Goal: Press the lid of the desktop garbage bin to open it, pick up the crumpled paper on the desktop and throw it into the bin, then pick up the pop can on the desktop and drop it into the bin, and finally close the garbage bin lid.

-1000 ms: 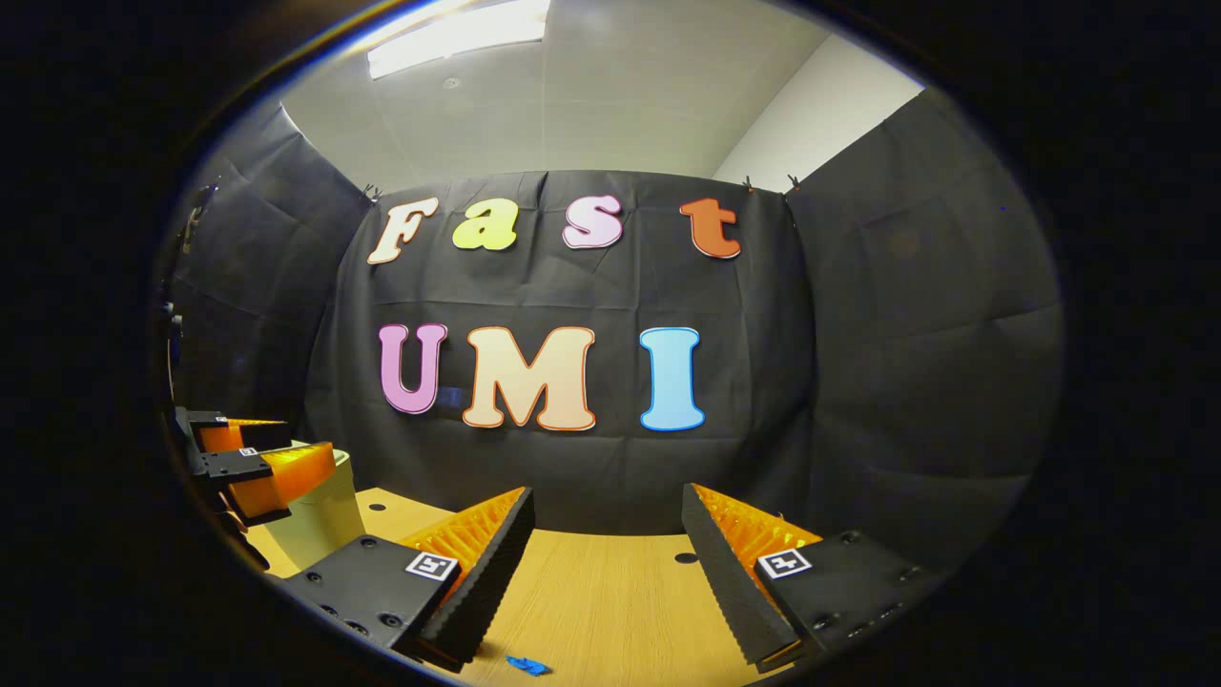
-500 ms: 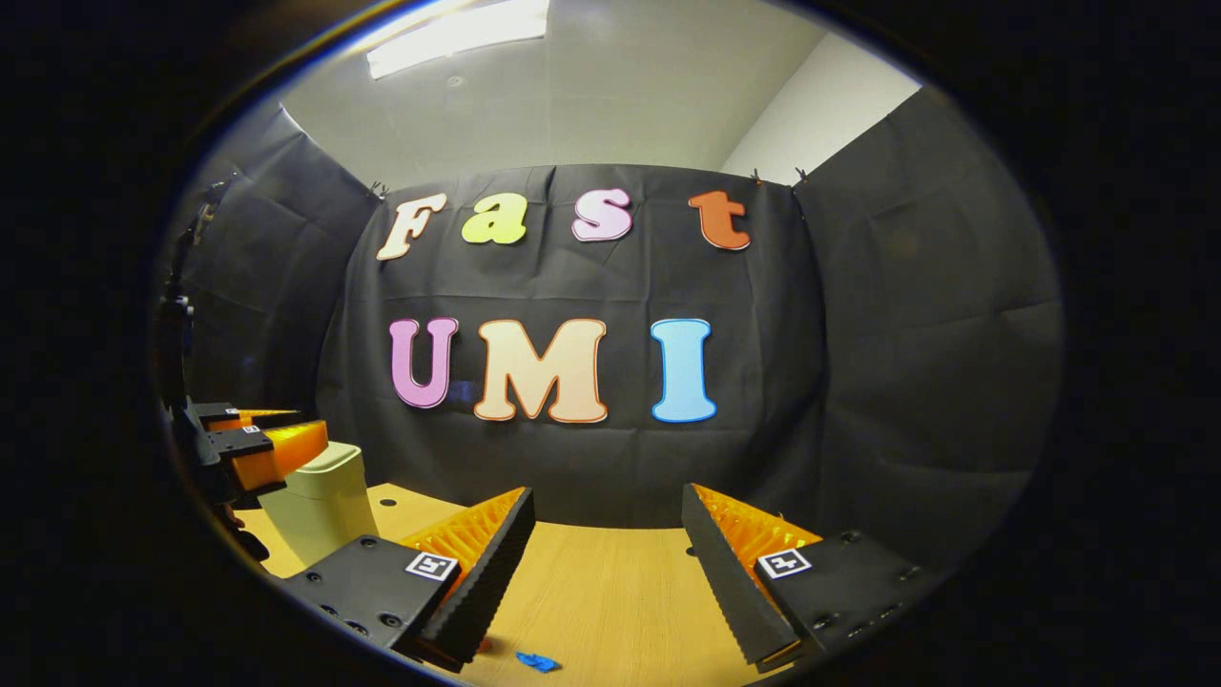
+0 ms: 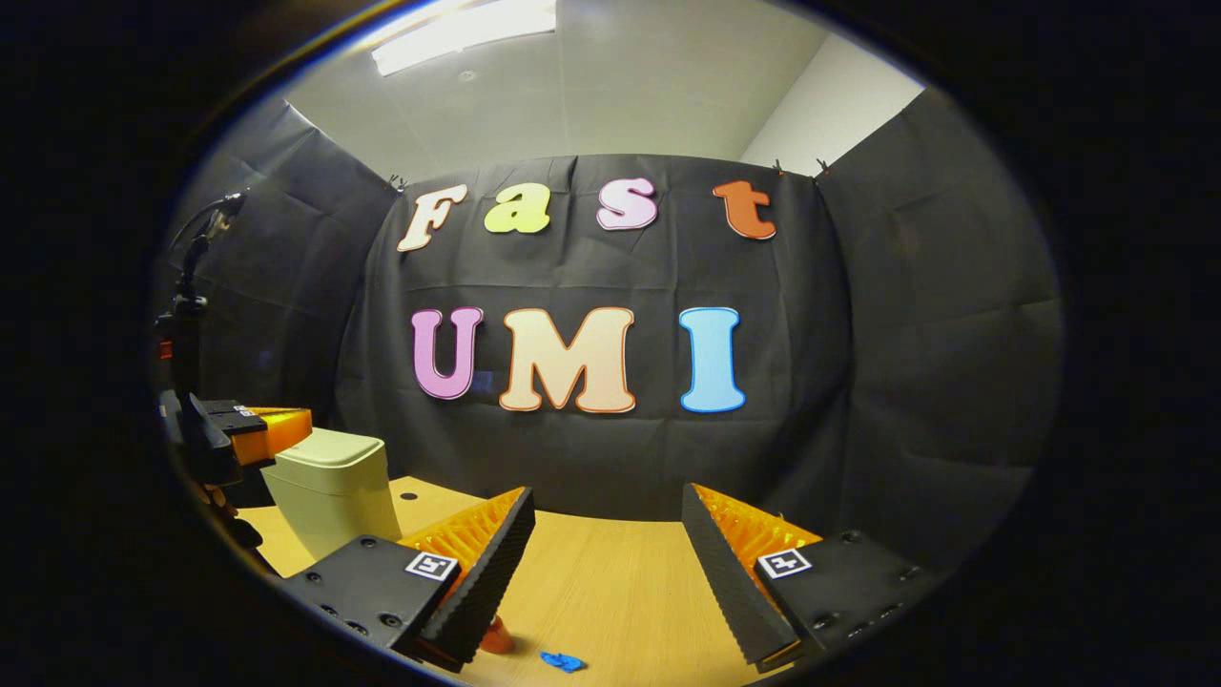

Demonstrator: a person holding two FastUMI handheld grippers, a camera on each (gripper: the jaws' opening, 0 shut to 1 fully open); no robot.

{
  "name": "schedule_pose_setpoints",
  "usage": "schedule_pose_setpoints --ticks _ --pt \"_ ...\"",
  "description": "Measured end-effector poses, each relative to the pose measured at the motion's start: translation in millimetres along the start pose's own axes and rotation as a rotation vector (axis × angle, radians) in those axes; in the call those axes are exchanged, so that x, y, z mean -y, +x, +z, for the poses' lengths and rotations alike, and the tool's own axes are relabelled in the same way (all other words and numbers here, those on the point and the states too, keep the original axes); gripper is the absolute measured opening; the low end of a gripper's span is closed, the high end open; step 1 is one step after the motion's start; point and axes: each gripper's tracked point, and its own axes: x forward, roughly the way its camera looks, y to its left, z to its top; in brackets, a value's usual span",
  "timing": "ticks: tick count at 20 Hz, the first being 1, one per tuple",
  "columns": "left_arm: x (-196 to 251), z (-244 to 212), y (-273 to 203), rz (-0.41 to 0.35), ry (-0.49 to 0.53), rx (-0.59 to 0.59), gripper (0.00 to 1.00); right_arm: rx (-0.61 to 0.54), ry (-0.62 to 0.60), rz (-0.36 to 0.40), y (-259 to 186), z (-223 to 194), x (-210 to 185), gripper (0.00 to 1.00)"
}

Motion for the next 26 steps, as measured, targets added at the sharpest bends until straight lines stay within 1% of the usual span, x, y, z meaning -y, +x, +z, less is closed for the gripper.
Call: schedule_pose_setpoints --ticks 3,11,15,20,21,23,25,26 --pt "-15.4 -1.7 3.7 0.005 0.002 0.001 0.00 0.000 -0.003 0.004 1.8 -0.3 -8.2 0.98" --pt "-81.1 -15.9 23.6 0.097 0.012 -0.015 0.00 -0.021 -0.018 -0.015 3.2 -4.6 -24.5 0.98" --pt "-106.4 -37.7 33.6 0.132 -0.015 -0.053 0.00 -0.034 -0.019 -0.030 5.2 -7.8 -36.2 0.98" --pt "-127.7 -66.2 47.2 0.145 -0.019 -0.102 0.00 -0.057 -0.025 -0.044 7.9 -14.3 -51.3 0.98" --pt "-130.1 -72.6 49.0 0.146 -0.023 -0.116 0.00 -0.055 -0.023 -0.047 7.0 -13.9 -53.6 0.96" --pt "-132.0 -85.9 52.9 0.141 -0.030 -0.144 0.00 -0.054 -0.025 -0.058 7.9 -14.2 -55.7 0.99" --pt "-134.7 -98.9 52.7 0.146 -0.026 -0.179 0.00 -0.060 -0.022 -0.061 10.1 -14.8 -58.9 1.00" --pt "-134.2 -91.3 55.8 0.141 -0.011 -0.143 0.00 -0.063 -0.020 -0.065 11.6 -14.8 -59.3 0.98"
